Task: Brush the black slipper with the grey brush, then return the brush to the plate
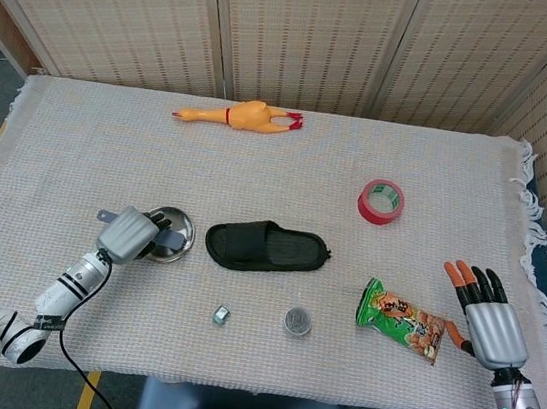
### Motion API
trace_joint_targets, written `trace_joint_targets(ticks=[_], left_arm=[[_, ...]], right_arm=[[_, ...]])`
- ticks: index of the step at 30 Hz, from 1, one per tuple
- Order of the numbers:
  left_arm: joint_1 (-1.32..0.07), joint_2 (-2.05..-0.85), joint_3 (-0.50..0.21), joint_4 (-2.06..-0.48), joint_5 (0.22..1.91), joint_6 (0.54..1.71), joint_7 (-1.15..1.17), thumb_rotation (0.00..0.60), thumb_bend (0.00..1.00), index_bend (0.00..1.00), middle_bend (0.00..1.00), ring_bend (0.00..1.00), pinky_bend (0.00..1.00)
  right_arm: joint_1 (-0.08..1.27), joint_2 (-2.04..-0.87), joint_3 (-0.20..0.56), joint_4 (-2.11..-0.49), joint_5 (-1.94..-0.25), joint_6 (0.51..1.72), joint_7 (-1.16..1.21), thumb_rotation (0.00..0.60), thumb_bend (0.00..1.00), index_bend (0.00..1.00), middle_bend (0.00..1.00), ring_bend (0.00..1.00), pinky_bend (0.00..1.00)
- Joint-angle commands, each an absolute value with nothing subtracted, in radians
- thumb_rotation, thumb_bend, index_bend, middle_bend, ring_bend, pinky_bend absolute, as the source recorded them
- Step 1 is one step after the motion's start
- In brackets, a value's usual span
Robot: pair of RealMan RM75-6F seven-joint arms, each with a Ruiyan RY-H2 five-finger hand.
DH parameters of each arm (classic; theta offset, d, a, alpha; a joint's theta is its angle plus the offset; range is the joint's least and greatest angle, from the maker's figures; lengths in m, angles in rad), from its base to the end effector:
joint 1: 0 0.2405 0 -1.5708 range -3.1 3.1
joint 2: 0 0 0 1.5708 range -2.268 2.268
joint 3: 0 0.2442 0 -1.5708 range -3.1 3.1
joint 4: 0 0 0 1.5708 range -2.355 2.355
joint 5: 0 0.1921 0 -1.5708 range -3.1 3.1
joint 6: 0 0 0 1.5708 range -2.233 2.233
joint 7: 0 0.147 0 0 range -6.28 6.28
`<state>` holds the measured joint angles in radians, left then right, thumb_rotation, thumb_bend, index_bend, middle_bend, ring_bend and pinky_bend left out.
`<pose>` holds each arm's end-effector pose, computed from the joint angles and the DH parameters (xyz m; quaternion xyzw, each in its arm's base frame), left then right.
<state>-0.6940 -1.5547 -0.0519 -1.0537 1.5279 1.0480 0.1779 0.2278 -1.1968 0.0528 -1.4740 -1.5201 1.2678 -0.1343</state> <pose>-0.2061 0.3522 0.0255 -0.8067 -0.1790 -0.3185 0.4645 -0.2947 -0.2247 0.1298 0.6973 -0.3348 0.3102 0.5526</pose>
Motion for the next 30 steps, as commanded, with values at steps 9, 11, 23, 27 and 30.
trace_joint_targets(ticks=[9, 11, 23, 27, 30], left_arm=[[-0.715, -1.41, -0.149, -1.386, 1.377, 1.009, 0.375, 0.6, 0.42, 0.55, 0.65, 0.61, 0.9], [-0.722, -1.399, -0.163, -1.423, 1.343, 0.994, 0.408, 0.6, 0.42, 0.55, 0.65, 0.61, 0.9], [-0.784, -1.401, -0.223, -1.577, 1.137, 0.986, 0.649, 0.6, 0.42, 0.55, 0.65, 0.61, 0.91], [-0.795, -1.411, -0.226, -1.588, 1.105, 0.99, 0.677, 0.6, 0.42, 0.55, 0.65, 0.61, 0.91], [-0.803, -1.424, -0.23, -1.592, 1.085, 0.994, 0.688, 0.6, 0.42, 0.55, 0.65, 0.61, 0.91]], right_arm=[[0.617, -1.308, 0.113, -1.262, -1.609, 0.863, -0.011, 0.6, 0.48, 0.1, 0.0, 0.0, 0.0], [0.655, -1.347, 0.109, -1.226, -1.612, 0.826, -0.008, 0.6, 0.49, 0.1, 0.0, 0.0, 0.0], [0.751, -1.584, 0.045, -1.016, -1.639, 0.784, 0.046, 0.6, 0.49, 0.11, 0.0, 0.0, 0.0], [0.755, -1.601, 0.032, -0.996, -1.641, 0.788, 0.053, 0.6, 0.49, 0.12, 0.0, 0.0, 0.0], [0.757, -1.611, 0.024, -0.986, -1.643, 0.79, 0.054, 0.6, 0.5, 0.13, 0.0, 0.0, 0.0]])
